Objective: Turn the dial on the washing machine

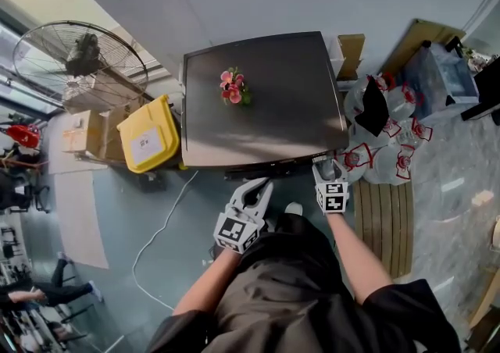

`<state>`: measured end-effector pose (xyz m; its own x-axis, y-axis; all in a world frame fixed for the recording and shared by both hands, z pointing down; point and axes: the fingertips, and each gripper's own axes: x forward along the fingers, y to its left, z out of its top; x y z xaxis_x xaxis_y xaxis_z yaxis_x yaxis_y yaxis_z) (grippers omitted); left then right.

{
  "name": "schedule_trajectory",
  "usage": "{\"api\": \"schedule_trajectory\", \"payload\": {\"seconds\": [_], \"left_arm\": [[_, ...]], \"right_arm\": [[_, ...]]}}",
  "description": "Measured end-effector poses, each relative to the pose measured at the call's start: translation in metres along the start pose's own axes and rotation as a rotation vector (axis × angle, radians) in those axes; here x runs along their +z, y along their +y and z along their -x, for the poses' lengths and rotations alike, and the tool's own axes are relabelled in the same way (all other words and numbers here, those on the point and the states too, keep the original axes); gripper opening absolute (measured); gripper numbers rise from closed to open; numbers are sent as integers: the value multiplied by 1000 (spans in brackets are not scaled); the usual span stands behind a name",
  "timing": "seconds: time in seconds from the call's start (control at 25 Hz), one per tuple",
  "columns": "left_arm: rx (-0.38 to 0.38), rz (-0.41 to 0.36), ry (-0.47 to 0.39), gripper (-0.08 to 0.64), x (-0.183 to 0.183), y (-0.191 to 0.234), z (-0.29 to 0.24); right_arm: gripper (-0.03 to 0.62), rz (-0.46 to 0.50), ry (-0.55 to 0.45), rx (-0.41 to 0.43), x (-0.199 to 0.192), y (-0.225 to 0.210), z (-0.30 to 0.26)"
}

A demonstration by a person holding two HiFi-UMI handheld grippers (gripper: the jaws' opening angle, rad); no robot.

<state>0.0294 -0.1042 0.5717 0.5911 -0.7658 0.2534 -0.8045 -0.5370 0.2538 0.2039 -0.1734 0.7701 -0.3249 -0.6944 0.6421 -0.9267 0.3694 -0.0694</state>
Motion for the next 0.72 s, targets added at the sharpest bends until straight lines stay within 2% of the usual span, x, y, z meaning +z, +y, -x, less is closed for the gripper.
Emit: {"api": "schedule_trajectory", "payload": {"seconds": [0.56,0.72], "left_arm": [[28,-5,10,25,3,4,-2],[31,-9,6,23,6,8,-4]], "right_arm": [[232,-19,12,20,-2,-1,-11],[227,-68,18,39,-5,-2,-9]]}}
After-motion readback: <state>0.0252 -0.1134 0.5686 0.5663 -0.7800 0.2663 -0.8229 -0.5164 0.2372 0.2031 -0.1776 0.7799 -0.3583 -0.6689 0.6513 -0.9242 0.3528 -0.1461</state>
